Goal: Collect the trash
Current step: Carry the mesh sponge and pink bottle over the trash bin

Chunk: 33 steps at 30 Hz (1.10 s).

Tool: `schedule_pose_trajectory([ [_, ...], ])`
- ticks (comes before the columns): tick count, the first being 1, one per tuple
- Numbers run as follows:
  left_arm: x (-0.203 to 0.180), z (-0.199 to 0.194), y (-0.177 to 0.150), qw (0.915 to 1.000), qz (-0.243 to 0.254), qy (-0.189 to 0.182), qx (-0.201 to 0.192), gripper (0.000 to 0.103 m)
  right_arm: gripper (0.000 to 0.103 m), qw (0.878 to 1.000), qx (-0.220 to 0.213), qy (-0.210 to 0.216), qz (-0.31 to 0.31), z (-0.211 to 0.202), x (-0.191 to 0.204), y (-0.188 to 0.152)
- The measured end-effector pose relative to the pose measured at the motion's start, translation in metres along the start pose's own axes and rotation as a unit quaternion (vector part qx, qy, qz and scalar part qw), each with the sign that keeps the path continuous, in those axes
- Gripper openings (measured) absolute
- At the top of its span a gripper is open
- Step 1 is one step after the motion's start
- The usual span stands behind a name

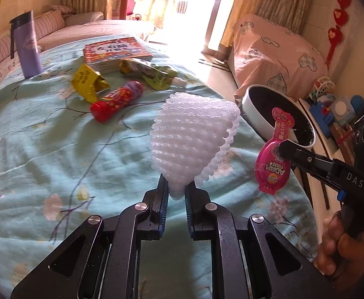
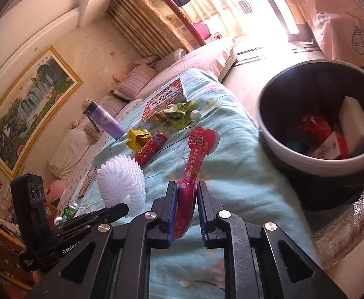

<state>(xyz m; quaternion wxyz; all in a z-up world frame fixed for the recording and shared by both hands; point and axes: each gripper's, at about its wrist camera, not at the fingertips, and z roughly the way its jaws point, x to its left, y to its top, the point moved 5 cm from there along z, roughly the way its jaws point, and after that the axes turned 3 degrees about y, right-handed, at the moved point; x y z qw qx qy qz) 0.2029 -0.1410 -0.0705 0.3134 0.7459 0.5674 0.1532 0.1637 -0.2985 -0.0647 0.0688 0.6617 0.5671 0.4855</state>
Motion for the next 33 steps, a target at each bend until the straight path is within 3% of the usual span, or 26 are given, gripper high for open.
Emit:
schedule_pose_trajectory([
  [18,-0.058,0.011,0.007,0.9984,0.056,-0.006,0.004,0.012,0.016,0.998,-0.050,-0.014,0.027,-0.050,-0.043,0.008],
  [33,-0.119,0.022,0.034,0.9951,0.092,-0.036,-0.005,0.012,0.015,0.995,-0.084,-0.038,0.041,-0.081,-0.071,0.024],
])
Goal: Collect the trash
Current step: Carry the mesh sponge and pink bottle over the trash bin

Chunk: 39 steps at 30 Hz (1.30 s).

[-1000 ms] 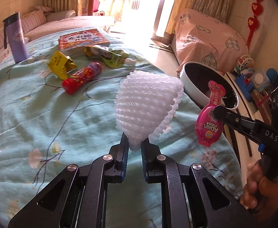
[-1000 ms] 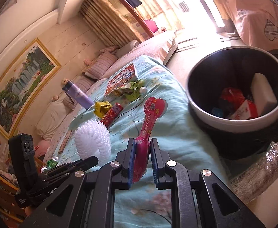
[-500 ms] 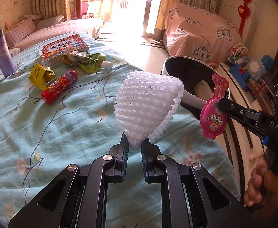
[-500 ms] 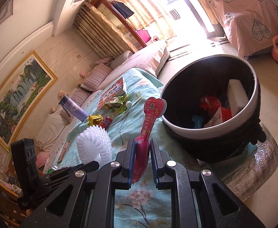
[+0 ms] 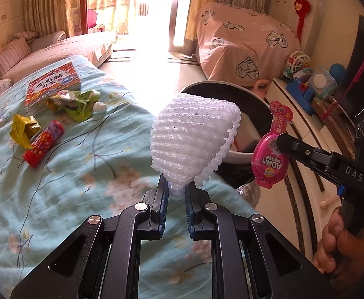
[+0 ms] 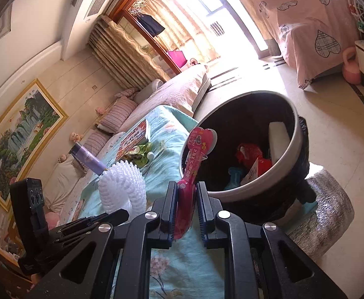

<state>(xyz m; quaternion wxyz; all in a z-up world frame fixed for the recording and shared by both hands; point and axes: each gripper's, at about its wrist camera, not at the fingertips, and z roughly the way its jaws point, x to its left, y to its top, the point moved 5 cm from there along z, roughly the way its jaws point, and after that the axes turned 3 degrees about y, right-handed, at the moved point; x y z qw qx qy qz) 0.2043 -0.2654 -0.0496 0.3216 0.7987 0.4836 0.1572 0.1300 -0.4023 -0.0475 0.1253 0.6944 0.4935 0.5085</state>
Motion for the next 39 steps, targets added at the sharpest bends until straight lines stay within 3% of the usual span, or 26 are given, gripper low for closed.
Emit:
schedule_pose_trajectory([
  [39,-0.057,0.061,0.061,0.9982,0.055,-0.009,0.021,0.012,0.015,0.997,-0.016,-0.072,-0.035,0.011,-0.042,0.063],
])
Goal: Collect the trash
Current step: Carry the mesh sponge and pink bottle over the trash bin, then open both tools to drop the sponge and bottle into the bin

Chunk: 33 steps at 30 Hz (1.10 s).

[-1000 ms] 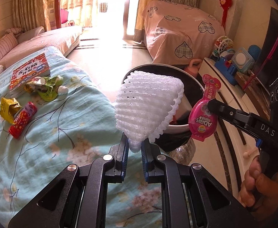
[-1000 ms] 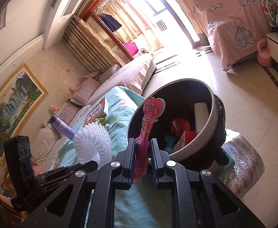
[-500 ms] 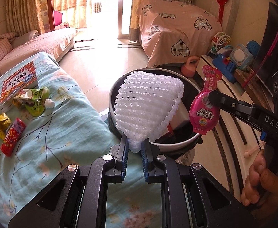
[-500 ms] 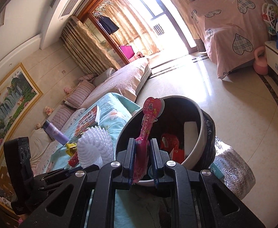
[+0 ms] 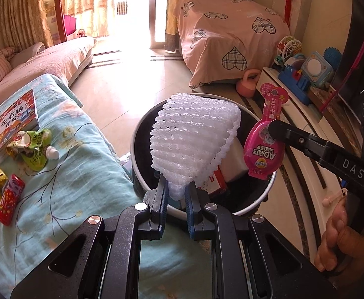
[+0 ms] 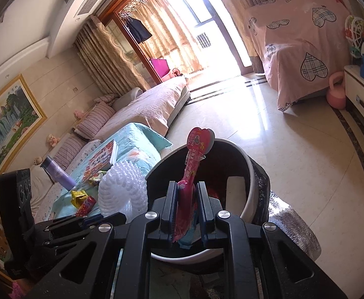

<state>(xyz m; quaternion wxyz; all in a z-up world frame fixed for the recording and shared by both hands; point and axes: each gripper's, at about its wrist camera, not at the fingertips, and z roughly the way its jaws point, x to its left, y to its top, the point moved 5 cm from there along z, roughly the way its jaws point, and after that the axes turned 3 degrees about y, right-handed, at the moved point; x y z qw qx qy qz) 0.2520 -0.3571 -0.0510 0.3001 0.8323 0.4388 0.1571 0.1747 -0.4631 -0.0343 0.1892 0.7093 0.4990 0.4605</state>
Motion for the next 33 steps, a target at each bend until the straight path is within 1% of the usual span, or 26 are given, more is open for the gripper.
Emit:
schedule_pose_trajectory([
  [11,-0.001,0.022,0.002,0.9997,0.000,0.003,0.023,0.013,0.015,1.000,0.023,-0.013,-0.009,0.018,-0.006,-0.001],
  [13,-0.001,0.024,0.003,0.9996,0.000,0.002,0.027,0.016,0.015,1.000,0.025,-0.013,-0.008,0.020,-0.008,0.000],
  [14,-0.001,0.024,0.003,0.9996,0.000,0.002,0.029,0.023,0.016,1.000,0.026,-0.014,-0.004,0.021,-0.010,0.001],
  [15,-0.001,0.025,0.003,0.9996,-0.001,0.002,0.030,0.037,0.019,1.000,0.029,-0.012,-0.001,0.022,-0.012,0.001],
  [16,-0.001,0.024,0.003,0.9996,-0.003,0.002,0.029,0.046,0.020,0.999,0.033,-0.009,0.005,0.024,-0.014,0.001],
  [17,0.000,0.023,0.003,0.9997,-0.004,0.001,0.025,0.060,0.020,0.999,0.034,-0.007,0.010,0.025,-0.015,0.001],
  [18,0.000,0.020,0.002,0.9998,-0.005,0.003,0.020,0.064,0.024,0.999,0.036,-0.005,0.016,0.026,-0.017,0.001],
  [19,0.002,0.018,0.002,0.9998,-0.007,0.004,0.017,0.064,0.027,0.999,0.039,-0.003,0.021,0.026,-0.018,0.000],
  [21,0.006,0.014,-0.003,0.9998,-0.013,0.003,0.014,0.065,0.038,0.999,0.038,-0.001,0.029,0.025,-0.020,-0.002],
  [22,0.009,0.012,-0.006,0.9998,-0.017,0.003,0.013,0.065,0.040,0.999,0.036,0.000,0.031,0.023,-0.021,-0.002],
  [23,0.012,0.010,-0.009,0.9997,-0.022,0.003,0.012,0.065,0.045,0.999,0.035,0.003,0.032,0.021,-0.020,-0.003],
  [24,0.016,0.007,-0.014,0.9995,-0.029,0.003,0.012,0.065,0.051,0.999,0.033,0.004,0.033,0.020,-0.020,-0.004],
  [25,0.021,0.004,-0.019,0.9993,-0.036,0.002,0.012,0.065,0.055,0.999,0.030,0.006,0.032,0.018,-0.018,-0.005],
  [26,0.024,0.002,-0.023,0.9990,-0.042,0.001,0.011,0.065,0.067,0.999,0.027,0.008,0.032,0.016,-0.016,-0.006],
  [27,0.030,-0.001,-0.030,0.9987,-0.050,0.003,0.012,0.065,0.080,0.999,0.022,0.012,0.032,0.014,-0.013,-0.007],
  [29,0.041,-0.007,-0.039,0.9978,-0.064,0.007,0.011,0.065,0.089,0.999,0.013,0.017,0.030,0.009,-0.004,-0.010],
  [31,0.055,-0.016,-0.049,0.9966,-0.081,0.015,0.006,0.065,0.090,0.999,0.013,0.023,0.029,0.007,0.004,-0.013],
  [33,0.070,-0.024,-0.058,0.9950,-0.097,0.022,0.003,0.065,0.094,0.999,0.016,0.030,0.028,0.007,0.014,-0.016],
])
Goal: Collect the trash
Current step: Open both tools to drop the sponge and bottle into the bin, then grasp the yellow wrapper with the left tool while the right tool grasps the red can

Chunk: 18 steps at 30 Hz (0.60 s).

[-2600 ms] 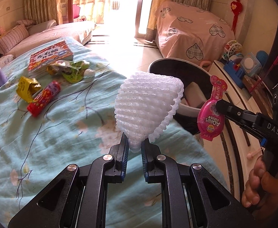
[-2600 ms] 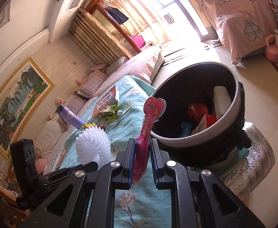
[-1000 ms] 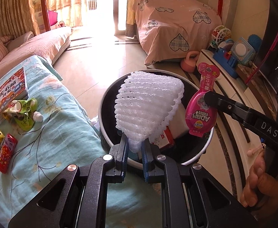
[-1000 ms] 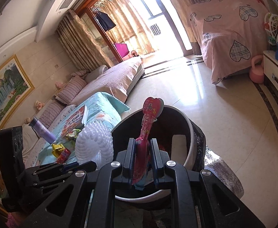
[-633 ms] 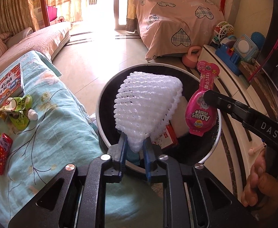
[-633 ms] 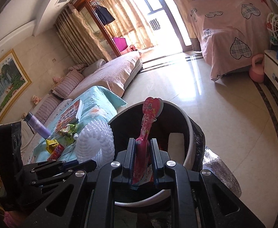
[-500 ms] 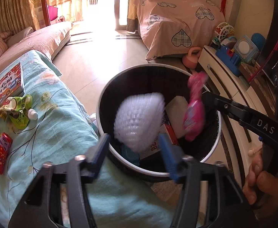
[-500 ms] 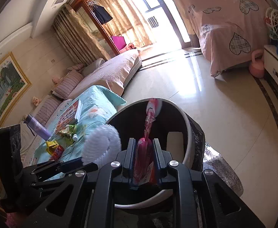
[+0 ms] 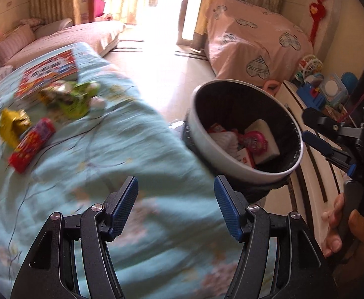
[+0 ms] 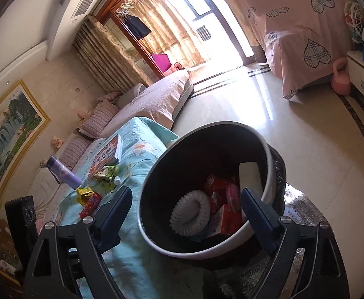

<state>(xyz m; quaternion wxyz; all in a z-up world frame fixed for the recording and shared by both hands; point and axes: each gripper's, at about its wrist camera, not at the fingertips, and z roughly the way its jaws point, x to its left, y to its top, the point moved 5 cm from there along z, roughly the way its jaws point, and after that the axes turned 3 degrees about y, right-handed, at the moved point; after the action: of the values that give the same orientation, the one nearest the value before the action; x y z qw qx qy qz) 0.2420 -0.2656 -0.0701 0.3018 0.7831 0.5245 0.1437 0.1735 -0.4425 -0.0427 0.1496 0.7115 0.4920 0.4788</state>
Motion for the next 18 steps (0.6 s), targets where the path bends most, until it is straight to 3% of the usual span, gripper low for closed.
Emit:
schedule_pose_trajectory([
  [7,0.073,-0.025,-0.028,0.9974,-0.065,0.030,-0.006,0.065,0.098,0.999,0.016,0.022,-0.022,0.009,0.044,-0.023],
  [18,0.174,-0.052,-0.057,0.9873,-0.139,0.075,-0.013,0.066,0.099,0.993,0.088,0.045,-0.066,0.057,0.115,-0.068],
])
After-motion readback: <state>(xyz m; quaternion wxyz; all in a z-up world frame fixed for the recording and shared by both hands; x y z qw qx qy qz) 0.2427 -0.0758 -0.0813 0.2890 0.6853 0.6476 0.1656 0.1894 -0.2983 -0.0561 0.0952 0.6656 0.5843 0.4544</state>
